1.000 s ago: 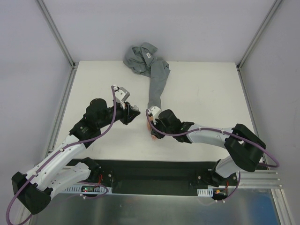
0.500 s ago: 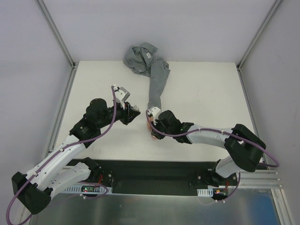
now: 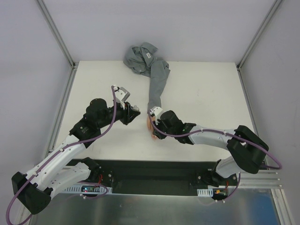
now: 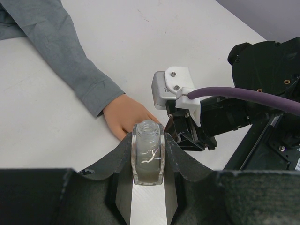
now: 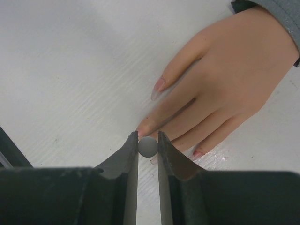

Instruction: Paint the nails

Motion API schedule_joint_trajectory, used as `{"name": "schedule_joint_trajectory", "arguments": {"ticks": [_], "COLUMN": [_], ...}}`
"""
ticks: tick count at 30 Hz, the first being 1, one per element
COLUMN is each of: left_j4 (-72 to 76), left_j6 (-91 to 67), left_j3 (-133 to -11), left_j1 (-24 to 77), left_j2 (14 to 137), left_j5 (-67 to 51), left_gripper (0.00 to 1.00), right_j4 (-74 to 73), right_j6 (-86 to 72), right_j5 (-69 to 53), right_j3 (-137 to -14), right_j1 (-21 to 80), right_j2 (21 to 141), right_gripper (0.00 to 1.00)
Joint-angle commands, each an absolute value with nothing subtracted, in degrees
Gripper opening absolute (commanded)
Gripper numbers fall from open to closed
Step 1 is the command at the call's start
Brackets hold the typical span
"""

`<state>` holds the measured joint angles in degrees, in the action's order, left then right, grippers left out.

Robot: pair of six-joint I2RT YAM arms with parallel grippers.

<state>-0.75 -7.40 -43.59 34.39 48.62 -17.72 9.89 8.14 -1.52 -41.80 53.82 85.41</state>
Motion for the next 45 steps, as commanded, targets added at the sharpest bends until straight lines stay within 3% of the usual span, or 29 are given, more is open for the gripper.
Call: {"name": "schedule_joint_trajectory", "arguments": {"ticks": [1, 45], "left_j4": [2.1, 2.2], "left_j6": [-6.8, -6.9], "left_j3": [-45.7, -45.7], "left_j1": [33.7, 33.7], "left_j2": [48.3, 48.1], "left_j5": [-19.0, -19.4], "left_gripper": [0.00, 0.00], "right_j4": [11.4, 10.7], "right_j6": [7.6, 6.2], "right_j5": [-2.9, -5.9], "right_j3": [-41.6, -41.1], "right_j1": [53.6, 53.4], "right_j2": [83.1, 83.4], "right_gripper": [0.00, 0.00]}}
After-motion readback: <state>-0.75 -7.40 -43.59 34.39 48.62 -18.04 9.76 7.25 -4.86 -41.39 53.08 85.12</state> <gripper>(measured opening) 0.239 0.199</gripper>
